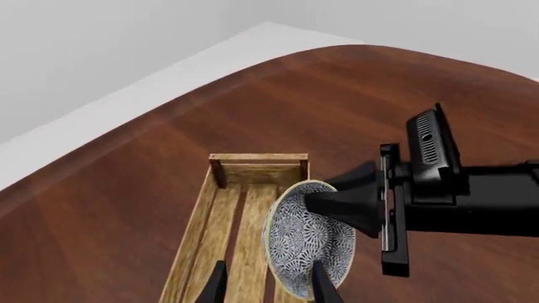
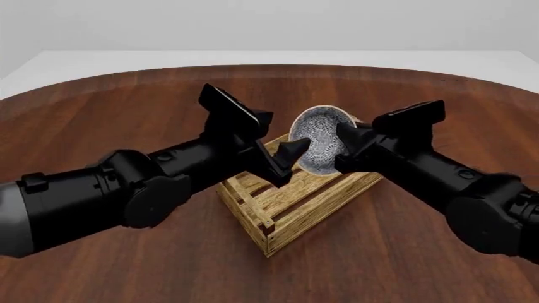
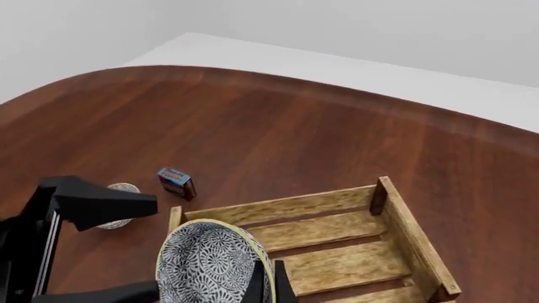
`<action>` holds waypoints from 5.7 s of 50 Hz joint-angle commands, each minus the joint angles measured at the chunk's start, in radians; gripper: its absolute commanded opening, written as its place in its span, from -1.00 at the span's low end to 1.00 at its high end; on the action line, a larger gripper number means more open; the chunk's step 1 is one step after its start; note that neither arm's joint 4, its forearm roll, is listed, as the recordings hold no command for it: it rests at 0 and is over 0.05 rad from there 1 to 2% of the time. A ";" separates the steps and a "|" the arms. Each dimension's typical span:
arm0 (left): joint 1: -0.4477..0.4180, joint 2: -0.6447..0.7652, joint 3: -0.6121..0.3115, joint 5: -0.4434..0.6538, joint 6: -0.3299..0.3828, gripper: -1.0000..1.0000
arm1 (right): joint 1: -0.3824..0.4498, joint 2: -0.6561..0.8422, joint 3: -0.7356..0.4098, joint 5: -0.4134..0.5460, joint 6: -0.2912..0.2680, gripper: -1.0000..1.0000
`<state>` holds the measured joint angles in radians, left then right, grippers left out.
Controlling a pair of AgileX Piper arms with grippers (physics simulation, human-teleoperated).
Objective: Stack the right bowl on the left bowl and place them in the tray.
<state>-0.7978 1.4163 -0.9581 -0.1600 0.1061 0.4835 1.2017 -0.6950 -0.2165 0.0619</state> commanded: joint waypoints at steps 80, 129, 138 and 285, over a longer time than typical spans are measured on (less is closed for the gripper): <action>0.082 0.120 -0.077 0.013 -0.045 -1.00 | 0.071 -0.048 0.000 0.078 -0.023 1.00; 0.435 -0.003 -0.156 0.361 0.127 -1.00 | 0.104 -0.082 0.003 0.102 0.000 1.00; 0.508 -0.056 -0.116 0.410 0.111 -1.00 | 0.103 -0.084 0.001 0.104 0.004 1.00; 0.853 0.198 0.204 0.167 -0.386 -1.00 | 0.108 0.012 -0.006 0.058 -0.010 1.00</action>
<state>0.0480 1.5999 -0.7849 0.0481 -0.2654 0.6140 1.1874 -0.6743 -0.1990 0.0950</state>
